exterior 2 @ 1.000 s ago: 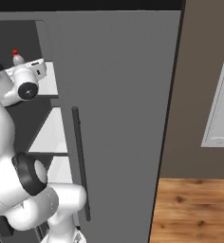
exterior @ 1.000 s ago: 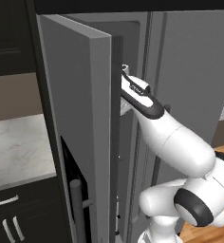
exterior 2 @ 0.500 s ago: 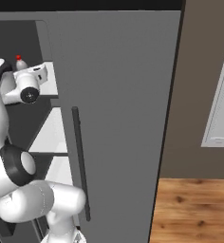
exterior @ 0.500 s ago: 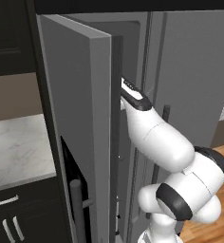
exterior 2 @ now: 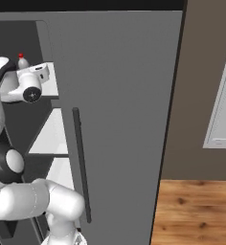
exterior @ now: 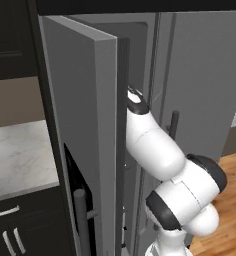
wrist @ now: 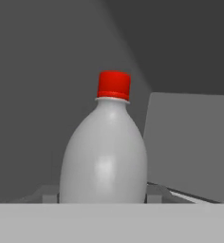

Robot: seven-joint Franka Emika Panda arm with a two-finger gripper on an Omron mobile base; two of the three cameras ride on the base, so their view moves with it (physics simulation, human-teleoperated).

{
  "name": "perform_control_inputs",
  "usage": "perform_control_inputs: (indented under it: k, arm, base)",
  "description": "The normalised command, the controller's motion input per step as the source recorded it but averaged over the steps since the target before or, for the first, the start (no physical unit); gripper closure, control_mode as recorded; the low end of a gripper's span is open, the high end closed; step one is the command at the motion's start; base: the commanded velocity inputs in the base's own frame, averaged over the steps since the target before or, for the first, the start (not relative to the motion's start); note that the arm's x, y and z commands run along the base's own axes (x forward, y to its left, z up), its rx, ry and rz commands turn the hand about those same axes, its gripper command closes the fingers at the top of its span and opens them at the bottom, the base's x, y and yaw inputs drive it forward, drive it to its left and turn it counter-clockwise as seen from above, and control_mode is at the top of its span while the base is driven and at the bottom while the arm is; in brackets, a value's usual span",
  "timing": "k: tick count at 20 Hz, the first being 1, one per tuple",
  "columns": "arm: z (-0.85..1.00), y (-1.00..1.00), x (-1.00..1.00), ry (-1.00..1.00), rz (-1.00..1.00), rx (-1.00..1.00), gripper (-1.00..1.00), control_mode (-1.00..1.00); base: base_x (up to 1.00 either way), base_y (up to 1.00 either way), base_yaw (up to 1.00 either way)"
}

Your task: Take the bottled waters from the counter and place them in the freezer to freeze. Close the freezer door after placing the bottles.

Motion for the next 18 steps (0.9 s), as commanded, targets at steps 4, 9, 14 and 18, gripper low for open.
perform_control_inputs:
  k: [4, 9, 14, 18]
  arm:
    - [-0.40, 0.13, 0.23, 0.00, 0.00, 0.00, 1.00, -1.00]
    - [-0.33, 0.09, 0.02, -0.02, 0.00, 0.00, 1.00, -1.00]
    - [-0.31, 0.02, 0.00, -0.08, 0.00, 0.01, 1.00, -1.00]
    - [-0.16, 0.00, 0.00, -0.11, 0.00, 0.10, -1.00, -1.00]
  base:
    - [0.00, 0.00, 0.00]
    - [0.00, 0.00, 0.00]
    - [0.00, 0.00, 0.00]
    - [0.00, 0.00, 0.00]
